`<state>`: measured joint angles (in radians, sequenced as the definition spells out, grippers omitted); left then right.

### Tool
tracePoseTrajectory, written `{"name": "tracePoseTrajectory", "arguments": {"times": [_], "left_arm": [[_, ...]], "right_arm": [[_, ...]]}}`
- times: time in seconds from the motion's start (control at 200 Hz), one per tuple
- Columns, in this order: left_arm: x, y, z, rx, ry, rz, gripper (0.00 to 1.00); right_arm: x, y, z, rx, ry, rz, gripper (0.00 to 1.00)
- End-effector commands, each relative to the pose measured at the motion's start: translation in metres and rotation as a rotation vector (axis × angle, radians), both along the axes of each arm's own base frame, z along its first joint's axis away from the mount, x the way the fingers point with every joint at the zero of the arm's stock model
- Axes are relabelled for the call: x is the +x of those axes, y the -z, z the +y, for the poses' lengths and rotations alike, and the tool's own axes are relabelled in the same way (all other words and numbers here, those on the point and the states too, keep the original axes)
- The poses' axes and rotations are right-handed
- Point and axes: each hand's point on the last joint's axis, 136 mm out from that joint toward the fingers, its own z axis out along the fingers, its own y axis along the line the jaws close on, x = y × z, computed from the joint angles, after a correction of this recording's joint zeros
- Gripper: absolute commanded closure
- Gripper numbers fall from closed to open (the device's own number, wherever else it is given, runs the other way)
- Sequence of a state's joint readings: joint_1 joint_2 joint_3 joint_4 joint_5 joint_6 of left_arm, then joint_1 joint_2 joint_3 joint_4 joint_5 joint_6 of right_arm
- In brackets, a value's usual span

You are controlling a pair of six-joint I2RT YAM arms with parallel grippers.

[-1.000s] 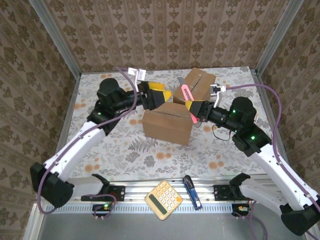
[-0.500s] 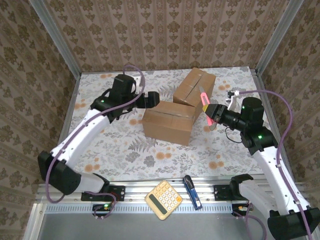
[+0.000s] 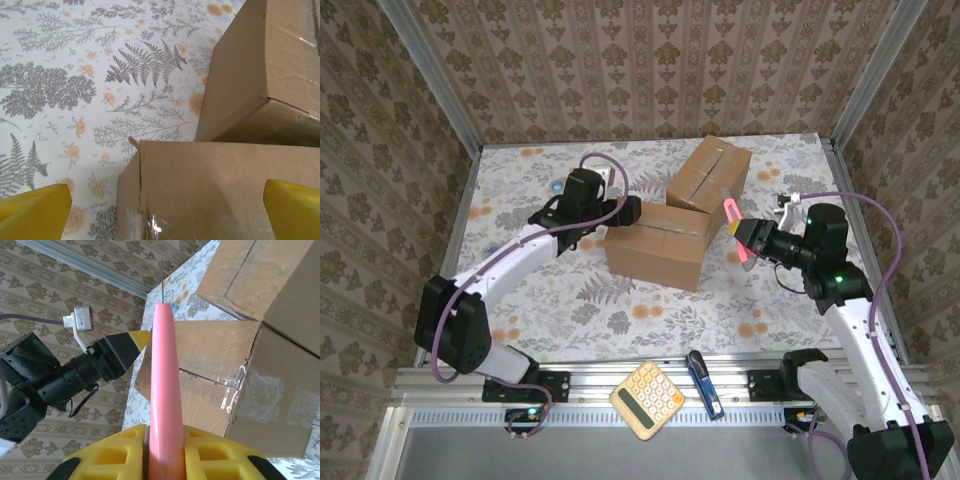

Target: Unpack the express box

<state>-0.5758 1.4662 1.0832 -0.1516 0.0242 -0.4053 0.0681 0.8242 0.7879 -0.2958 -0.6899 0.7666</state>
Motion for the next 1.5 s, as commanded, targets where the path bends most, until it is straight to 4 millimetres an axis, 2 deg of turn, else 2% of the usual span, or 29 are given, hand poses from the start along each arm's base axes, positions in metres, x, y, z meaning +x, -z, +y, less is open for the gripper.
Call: {"name": "tracePoseTrajectory", "arguments": {"times": [0.0, 0.585, 0.695, 0.87, 1.05, 1.265, 1.495], "left_arm": [[0.013, -0.009, -0.005, -0.023, 0.009, -0.126, 0.03], [-0.004, 0.014, -0.01, -0.042, 0.042, -0.224, 0.04], [-0.006, 0.024, -0.008, -0.014, 0.036, -0.188, 0.04], [-0.015, 0.051, 0.0, 0.082, 0.032, -0.044, 0.08], [-0.021, 0.071, 0.004, 0.13, 0.035, 0.049, 0.13], [-0.021, 0.086, -0.001, 0.116, 0.042, 0.09, 0.14], [-0.023, 0.096, -0.003, 0.096, 0.039, 0.106, 0.14]], "right_arm": [[-0.005, -0.004, 0.004, 0.017, -0.035, -0.019, 1.0], [-0.006, -0.003, 0.006, 0.02, -0.051, -0.02, 1.0], [-0.007, -0.003, 0.005, 0.023, -0.048, -0.019, 1.0], [-0.008, 0.0, 0.005, 0.025, -0.041, 0.006, 1.0], [-0.01, 0.009, 0.004, 0.024, -0.033, 0.029, 1.0], [-0.014, 0.021, 0.003, 0.023, -0.025, 0.067, 1.0], [-0.021, 0.052, -0.002, -0.001, 0.0, 0.171, 1.0]]}}
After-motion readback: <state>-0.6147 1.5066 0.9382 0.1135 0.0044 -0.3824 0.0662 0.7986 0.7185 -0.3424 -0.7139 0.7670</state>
